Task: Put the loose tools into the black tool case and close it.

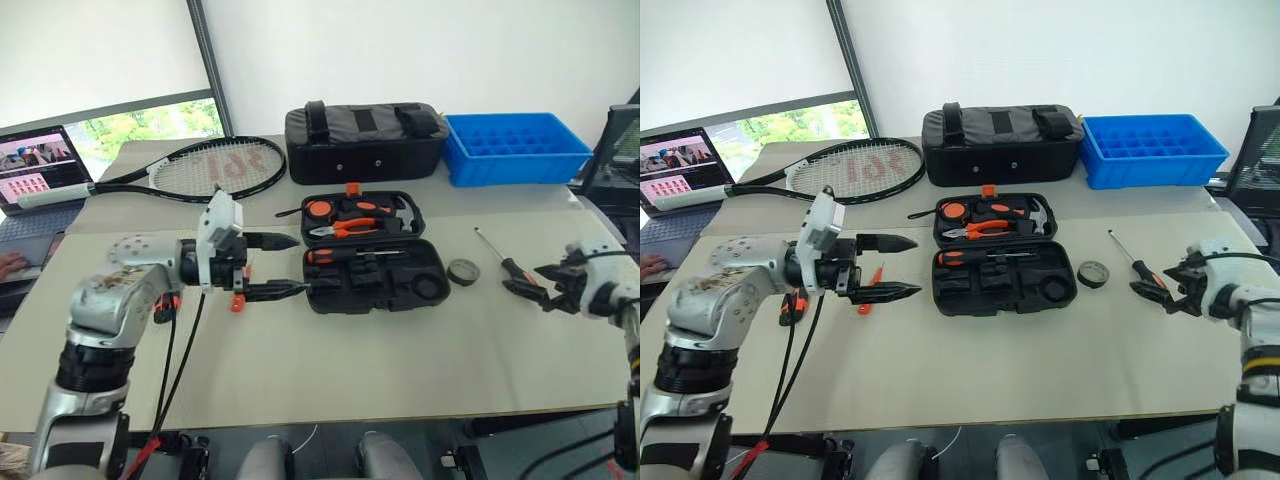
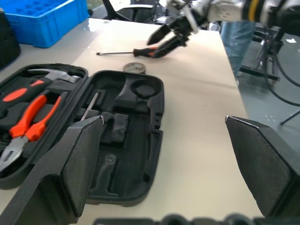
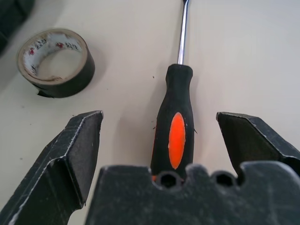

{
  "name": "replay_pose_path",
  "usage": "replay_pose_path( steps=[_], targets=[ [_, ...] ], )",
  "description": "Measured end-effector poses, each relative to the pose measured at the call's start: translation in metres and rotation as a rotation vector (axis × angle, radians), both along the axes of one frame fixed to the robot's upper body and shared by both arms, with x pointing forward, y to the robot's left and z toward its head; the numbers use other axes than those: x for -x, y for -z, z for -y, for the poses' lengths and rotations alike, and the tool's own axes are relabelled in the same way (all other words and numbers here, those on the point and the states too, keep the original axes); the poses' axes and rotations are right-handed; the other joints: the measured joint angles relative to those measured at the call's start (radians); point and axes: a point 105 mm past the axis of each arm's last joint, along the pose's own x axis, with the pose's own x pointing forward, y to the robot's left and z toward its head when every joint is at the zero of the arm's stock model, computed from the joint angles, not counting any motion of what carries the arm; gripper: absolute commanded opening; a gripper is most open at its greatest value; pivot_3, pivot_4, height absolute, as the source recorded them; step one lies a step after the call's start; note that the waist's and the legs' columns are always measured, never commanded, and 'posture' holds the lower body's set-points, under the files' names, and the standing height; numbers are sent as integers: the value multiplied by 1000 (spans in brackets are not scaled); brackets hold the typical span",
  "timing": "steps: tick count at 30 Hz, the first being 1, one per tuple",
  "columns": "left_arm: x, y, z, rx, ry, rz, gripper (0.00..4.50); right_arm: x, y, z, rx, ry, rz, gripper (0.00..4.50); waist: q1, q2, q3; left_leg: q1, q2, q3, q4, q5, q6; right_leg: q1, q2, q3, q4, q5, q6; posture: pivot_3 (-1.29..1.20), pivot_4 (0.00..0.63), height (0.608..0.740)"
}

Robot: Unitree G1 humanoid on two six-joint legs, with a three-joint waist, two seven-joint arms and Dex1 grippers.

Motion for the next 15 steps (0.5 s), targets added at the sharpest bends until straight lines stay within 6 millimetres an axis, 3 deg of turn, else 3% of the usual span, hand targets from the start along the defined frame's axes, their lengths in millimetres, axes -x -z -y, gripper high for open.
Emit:
replay_pose_path(
  steps=[9, 15],
  targets=[
    [4, -3, -4, 0, -6, -9, 4500, 0, 5, -4, 6, -52, -60, 1143, 2, 0, 0, 0, 0, 0, 0, 0, 0, 0, 0, 0, 0, 0, 0, 0, 150, 707],
    [3, -2, -4, 1, -16, -4, 4500, -2, 3, -2, 21, -45, -47, 998, 1, 0, 0, 0, 0, 0, 0, 0, 0, 0, 0, 0, 0, 0, 0, 0, 150, 707]
  ],
)
